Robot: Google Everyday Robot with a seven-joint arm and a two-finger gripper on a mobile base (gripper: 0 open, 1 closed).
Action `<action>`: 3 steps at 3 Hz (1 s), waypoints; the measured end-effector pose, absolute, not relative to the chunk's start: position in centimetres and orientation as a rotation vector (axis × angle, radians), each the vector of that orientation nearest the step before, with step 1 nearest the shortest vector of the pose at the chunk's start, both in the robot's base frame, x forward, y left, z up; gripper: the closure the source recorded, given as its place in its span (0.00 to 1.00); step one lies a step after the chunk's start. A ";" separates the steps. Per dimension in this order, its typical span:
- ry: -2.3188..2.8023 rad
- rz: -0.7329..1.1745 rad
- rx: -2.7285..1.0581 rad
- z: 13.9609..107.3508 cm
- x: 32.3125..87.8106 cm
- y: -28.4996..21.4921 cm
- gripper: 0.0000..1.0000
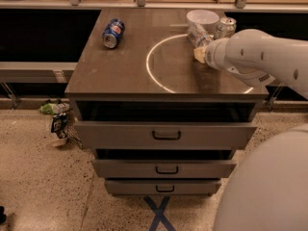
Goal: Move water bottle near white bowl
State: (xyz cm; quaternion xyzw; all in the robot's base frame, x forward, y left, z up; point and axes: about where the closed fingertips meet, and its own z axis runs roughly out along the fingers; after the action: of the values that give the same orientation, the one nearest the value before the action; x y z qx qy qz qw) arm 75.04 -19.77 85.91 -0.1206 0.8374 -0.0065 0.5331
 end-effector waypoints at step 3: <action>2.010 0.069 -0.265 85.7 73.8 -18.0 0.00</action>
Offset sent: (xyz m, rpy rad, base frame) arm -0.0053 0.0218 -0.0083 0.0590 0.0211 0.0270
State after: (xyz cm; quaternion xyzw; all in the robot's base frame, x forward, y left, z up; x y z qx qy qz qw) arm 73.77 -18.02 85.74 -0.1109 0.8413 0.0289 0.5282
